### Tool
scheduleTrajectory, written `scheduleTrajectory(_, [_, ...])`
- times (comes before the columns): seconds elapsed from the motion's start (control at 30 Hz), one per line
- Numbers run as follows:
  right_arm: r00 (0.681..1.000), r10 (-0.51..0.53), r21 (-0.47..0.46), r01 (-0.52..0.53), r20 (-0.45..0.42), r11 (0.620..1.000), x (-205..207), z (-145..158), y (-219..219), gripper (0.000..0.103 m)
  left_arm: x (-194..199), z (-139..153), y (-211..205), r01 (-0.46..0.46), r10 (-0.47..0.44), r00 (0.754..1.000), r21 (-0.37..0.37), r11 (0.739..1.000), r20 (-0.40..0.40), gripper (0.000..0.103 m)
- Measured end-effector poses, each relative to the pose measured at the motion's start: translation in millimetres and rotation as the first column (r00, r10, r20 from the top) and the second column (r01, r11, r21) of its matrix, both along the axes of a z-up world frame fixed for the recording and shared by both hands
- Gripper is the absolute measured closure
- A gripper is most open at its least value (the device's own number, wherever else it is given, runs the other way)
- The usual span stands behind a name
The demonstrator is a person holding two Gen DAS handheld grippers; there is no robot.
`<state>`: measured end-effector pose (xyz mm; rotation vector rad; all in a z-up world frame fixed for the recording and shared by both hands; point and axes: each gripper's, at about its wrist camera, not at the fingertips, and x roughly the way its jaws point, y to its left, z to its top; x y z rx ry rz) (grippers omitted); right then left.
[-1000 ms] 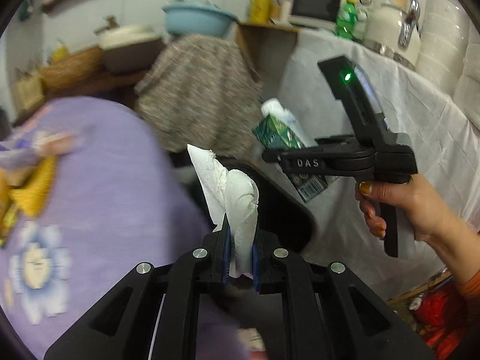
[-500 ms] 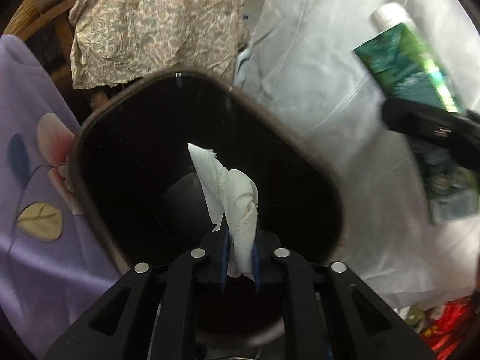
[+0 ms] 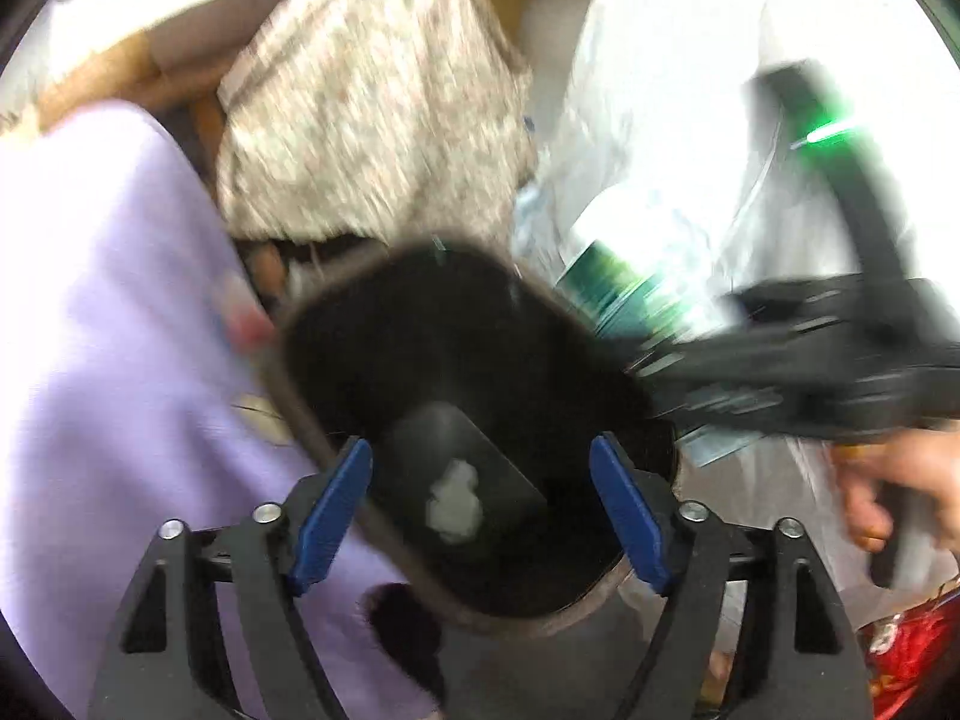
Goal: Collect trash
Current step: 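Open the left tool over the bin while the right tool releases the carton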
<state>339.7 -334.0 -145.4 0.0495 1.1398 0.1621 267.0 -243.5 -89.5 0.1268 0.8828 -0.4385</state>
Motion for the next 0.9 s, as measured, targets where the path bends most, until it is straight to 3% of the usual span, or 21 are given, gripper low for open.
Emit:
scheduleTrajectory(0.17, [0.978,0.064,-0.014,-0.068,-0.199,0.998,40.6,-50.5,37.0,0.051,-37.8,43.6,20.9,-0.011,0.018,0.996,-0.074,0.997,0.089,0.018])
scheduleTrajectory(0.37, [0.919,0.025,-0.077,-0.059,-0.393,0.995,82.7,-117.7,60.3,0.051,-61.9,70.0,44.2,-0.046,0.057,0.989,-0.077,0.996,0.136,0.016])
scheduleTrajectory(0.5, [0.9,0.013,-0.103,-0.064,-0.435,0.993,96.2,-137.3,65.4,0.051,-70.2,81.6,66.5,-0.07,0.084,0.986,-0.102,0.992,0.141,0.016])
scheduleTrajectory(0.7, [0.846,0.007,-0.169,-0.115,-0.532,0.979,108.5,-175.4,82.8,0.051,-82.0,88.6,91.4,-0.1,0.117,0.984,-0.129,0.987,0.136,0.015])
scheduleTrajectory(0.9, [0.838,-0.028,-0.214,-0.107,-0.545,0.971,124.6,-184.9,89.5,0.045,-85.8,91.5,94.7,-0.092,0.11,0.983,-0.124,0.988,0.144,0.015])
